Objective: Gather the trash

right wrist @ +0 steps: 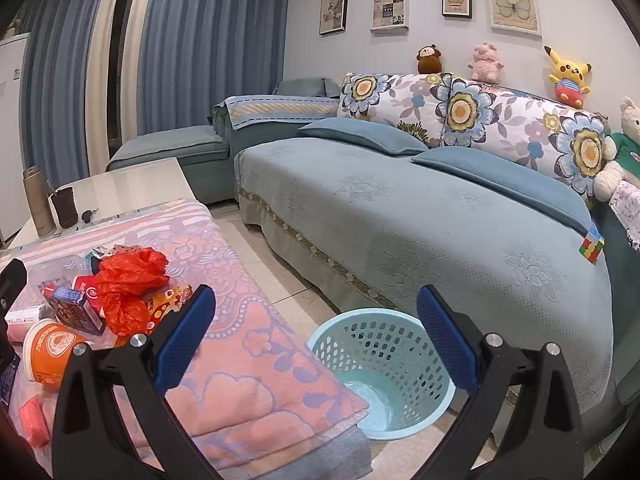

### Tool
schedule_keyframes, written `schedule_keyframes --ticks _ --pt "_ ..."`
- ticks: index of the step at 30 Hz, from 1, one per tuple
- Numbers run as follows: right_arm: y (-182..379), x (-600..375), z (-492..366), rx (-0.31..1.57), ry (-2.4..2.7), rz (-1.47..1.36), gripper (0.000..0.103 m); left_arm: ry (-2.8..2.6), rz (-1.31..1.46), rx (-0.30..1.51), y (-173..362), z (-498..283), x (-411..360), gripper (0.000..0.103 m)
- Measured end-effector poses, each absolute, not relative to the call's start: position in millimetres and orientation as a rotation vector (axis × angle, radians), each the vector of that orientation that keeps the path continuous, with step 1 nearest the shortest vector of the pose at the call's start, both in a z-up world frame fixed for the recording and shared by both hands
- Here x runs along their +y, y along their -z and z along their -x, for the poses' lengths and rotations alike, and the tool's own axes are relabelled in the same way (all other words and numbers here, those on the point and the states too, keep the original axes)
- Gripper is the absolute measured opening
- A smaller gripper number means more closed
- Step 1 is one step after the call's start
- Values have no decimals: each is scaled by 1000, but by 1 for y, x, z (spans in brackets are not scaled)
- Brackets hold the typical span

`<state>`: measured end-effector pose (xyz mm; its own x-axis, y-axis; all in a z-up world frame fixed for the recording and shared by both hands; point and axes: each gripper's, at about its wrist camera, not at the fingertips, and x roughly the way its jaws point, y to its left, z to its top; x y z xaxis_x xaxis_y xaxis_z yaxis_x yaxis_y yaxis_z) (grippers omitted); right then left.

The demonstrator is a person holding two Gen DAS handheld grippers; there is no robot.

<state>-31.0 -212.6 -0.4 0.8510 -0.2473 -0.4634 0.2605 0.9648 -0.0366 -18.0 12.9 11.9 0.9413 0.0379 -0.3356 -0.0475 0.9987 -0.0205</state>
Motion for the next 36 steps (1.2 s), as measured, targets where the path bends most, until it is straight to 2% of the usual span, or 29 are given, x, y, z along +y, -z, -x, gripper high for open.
schedule_keyframes --ticks 36 --pt "-2 -199 35 455 239 19 95 -51 39 324 -15 21 19 95"
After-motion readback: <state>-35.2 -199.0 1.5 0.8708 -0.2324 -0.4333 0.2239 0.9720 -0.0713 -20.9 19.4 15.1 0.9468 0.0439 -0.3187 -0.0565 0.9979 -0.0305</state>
